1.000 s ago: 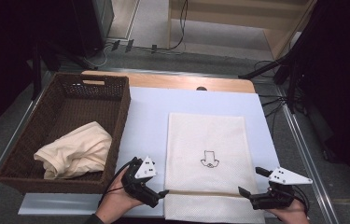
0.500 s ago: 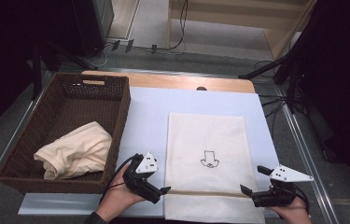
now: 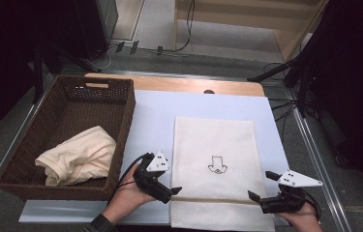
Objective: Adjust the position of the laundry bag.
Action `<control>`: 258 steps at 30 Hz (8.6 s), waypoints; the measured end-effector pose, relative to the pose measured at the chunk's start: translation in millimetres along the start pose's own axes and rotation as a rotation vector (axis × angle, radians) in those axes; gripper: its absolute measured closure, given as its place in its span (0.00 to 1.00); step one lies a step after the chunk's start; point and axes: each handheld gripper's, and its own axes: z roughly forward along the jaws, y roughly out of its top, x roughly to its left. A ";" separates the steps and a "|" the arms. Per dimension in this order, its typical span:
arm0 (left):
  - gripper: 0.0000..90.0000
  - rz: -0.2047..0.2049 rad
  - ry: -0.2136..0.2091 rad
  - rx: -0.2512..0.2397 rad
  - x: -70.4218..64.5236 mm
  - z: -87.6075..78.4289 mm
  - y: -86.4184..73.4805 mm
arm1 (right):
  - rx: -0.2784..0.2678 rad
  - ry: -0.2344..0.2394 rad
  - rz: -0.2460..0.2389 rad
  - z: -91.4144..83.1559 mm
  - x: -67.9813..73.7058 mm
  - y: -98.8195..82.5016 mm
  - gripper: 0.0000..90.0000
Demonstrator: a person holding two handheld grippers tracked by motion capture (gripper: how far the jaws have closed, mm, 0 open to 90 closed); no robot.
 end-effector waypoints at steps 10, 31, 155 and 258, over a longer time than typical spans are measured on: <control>0.00 -0.010 -0.007 -0.006 6.0 8.0 7.2 | -0.015 0.000 0.012 -2.1 1.1 1.7 0.02; 0.00 -0.034 0.018 -0.001 21.9 13.9 17.3 | -0.001 0.023 -0.013 6.8 1.9 7.5 0.02; 0.99 -0.290 0.222 0.041 100.9 47.7 32.1 | -0.003 -0.040 -0.022 15.3 6.2 5.4 0.04; 0.39 -0.012 -0.080 0.059 14.2 185.7 122.0 | 0.029 -0.020 -0.051 13.9 8.3 0.9 0.04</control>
